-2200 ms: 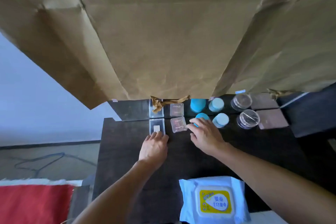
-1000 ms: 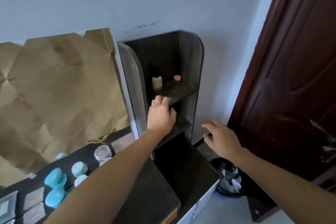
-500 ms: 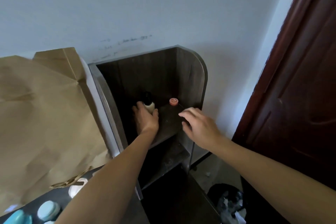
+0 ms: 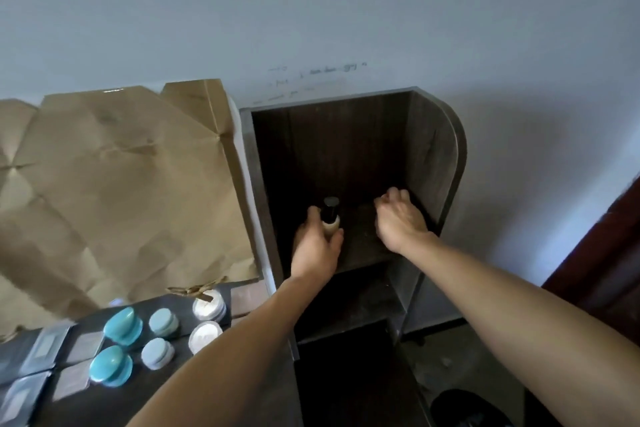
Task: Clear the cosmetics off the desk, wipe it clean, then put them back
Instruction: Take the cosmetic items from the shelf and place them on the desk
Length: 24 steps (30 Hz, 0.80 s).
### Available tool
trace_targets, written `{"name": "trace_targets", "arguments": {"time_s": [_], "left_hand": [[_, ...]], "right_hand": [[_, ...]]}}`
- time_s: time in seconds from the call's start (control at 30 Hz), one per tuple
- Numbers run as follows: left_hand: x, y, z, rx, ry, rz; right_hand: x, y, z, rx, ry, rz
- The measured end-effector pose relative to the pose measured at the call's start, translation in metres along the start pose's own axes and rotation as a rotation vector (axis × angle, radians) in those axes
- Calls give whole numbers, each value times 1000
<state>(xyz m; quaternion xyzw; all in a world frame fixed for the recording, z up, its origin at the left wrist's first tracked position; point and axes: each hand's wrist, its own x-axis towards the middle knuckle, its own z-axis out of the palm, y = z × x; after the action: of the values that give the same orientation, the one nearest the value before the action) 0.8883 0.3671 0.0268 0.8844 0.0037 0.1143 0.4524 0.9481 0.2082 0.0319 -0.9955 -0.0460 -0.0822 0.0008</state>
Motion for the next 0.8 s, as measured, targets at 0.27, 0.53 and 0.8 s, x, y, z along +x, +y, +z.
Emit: {"name": "trace_targets", "arguments": {"time_s": [0.27,0.53,0.8], "left_hand": [[-88,9,-27,37,78,92],[-178,-51,-78,139,197,-89],[-250,-128,-167,201,339,-270]], "right_hand": [[-19,9,-4,293,4,4],[-97,-47,2,599,255,-381],[-170,-173,33,575,147,-678]]}}
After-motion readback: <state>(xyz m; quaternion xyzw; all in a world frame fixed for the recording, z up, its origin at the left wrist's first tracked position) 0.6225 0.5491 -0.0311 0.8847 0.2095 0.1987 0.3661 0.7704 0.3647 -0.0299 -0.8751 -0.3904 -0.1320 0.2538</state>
